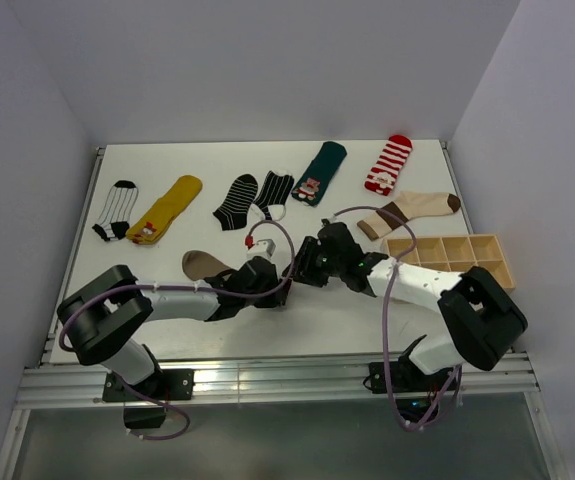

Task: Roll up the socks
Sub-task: Roll the sock at the center of the board.

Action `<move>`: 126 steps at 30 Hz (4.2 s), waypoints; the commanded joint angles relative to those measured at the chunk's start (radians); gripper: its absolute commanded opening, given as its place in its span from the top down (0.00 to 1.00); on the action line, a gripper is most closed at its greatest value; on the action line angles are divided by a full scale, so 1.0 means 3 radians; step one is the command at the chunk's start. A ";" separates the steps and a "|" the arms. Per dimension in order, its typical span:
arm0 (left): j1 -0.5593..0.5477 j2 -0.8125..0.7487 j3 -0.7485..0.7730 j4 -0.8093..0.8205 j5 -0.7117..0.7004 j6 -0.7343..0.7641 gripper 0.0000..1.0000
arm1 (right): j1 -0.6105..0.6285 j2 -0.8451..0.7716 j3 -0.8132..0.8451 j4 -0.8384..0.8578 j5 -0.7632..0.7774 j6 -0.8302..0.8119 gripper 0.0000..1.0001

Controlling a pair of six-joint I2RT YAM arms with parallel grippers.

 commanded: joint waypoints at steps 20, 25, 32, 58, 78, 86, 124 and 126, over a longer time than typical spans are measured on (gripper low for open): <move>0.0916 -0.0373 -0.1381 0.2216 0.1302 -0.1334 1.00 | -0.0128 0.0606 -0.0347 0.1608 -0.0737 -0.0106 0.54; 0.0983 -0.0174 -0.1473 0.2492 0.1419 -0.1487 1.00 | -0.0113 0.0775 -0.0290 0.1674 -0.0824 -0.0101 0.53; 0.1049 0.0123 -0.1540 0.2865 0.1572 -0.1646 1.00 | -0.0097 0.0969 -0.0250 0.1756 -0.0895 -0.0060 0.53; 0.1101 0.0496 -0.1529 0.3157 0.1721 -0.1733 0.99 | -0.0026 0.1200 0.0144 0.1067 -0.0814 -0.0377 0.98; 0.0176 -0.1135 -0.0435 -0.0345 -0.0650 0.0045 0.45 | 0.0133 0.1153 0.1351 -0.1362 0.0148 -0.0618 1.00; -0.0504 -0.0625 -0.0119 -0.0315 -0.1392 0.0363 0.50 | 0.0169 0.1332 0.1755 -0.1848 0.0260 -0.0592 1.00; -0.0894 0.0378 0.0148 -0.0396 -0.1838 0.0486 0.62 | 0.0179 0.1542 0.1566 -0.1552 -0.0082 -0.0490 1.00; -0.0894 0.0414 0.0158 -0.0432 -0.1797 0.0450 0.63 | 0.0179 0.1522 0.1540 -0.1516 -0.0128 -0.0474 1.00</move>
